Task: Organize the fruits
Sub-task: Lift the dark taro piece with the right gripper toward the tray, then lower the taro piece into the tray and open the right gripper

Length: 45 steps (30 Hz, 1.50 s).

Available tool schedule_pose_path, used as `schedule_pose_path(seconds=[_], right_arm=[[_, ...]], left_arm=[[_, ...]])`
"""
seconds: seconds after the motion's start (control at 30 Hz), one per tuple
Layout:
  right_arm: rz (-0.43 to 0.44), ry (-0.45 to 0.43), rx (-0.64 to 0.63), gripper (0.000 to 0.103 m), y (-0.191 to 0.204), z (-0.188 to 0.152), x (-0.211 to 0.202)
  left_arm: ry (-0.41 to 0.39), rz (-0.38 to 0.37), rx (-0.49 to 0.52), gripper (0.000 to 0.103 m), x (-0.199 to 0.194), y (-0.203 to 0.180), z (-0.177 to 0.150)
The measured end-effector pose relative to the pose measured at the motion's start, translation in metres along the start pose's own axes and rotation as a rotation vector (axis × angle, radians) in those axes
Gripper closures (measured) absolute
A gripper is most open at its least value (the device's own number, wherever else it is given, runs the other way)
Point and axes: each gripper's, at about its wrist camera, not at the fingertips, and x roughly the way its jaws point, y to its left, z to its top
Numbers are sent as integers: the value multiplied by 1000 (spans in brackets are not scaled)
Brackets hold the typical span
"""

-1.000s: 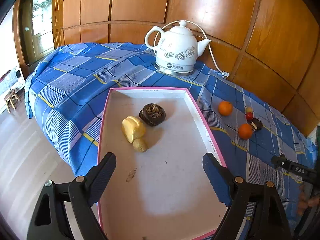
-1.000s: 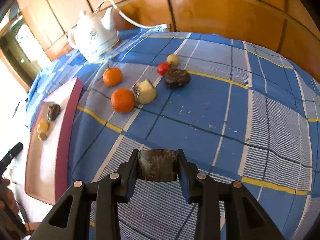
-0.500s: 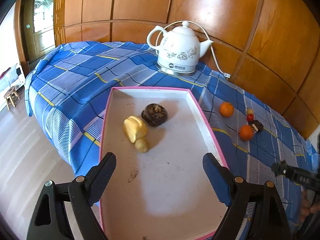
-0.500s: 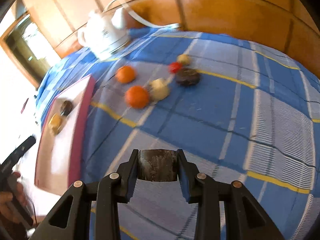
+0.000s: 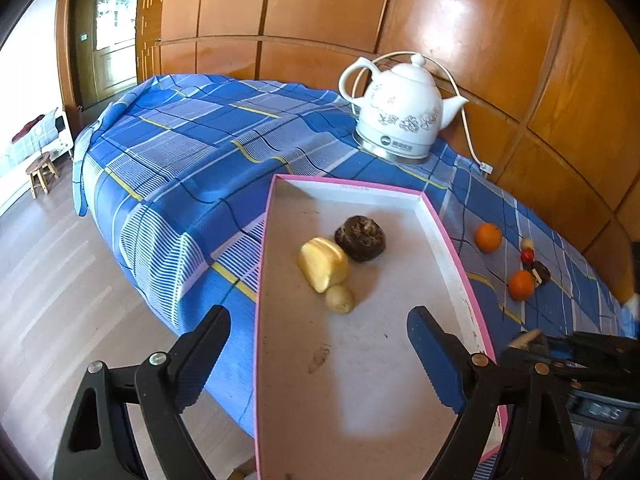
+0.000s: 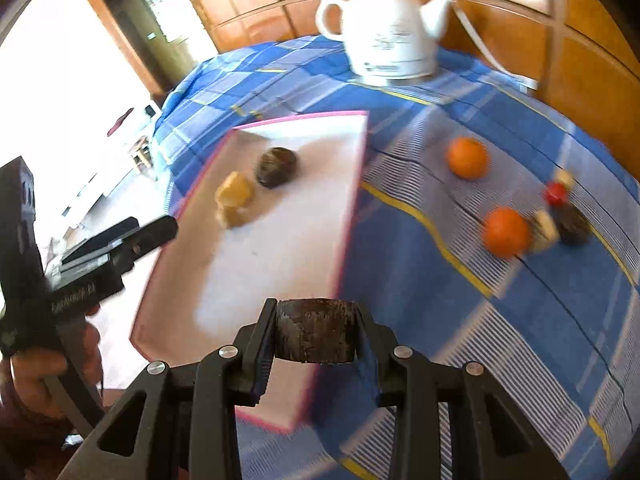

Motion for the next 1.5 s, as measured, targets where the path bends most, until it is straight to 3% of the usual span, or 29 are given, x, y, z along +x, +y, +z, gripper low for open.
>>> schedule_pose_path(seconds=[0.3, 0.43, 0.63, 1.17, 1.5], right_arm=[[28, 9, 113, 63, 2, 36, 38], [50, -4, 132, 49, 0, 36, 35], [61, -17, 134, 49, -6, 23, 24], [-115, -51, 56, 49, -29, -18, -23], [-173, -79, 92, 49, -61, -33, -52]], left_arm=[[19, 11, -26, 12, 6, 12, -2], [31, 10, -31, 12, 10, 13, -3], [23, -1, -4, 12, 6, 6, -4], [15, -51, 76, 12, -5, -21, -10], [16, -67, 142, 12, -8, -41, -15]])
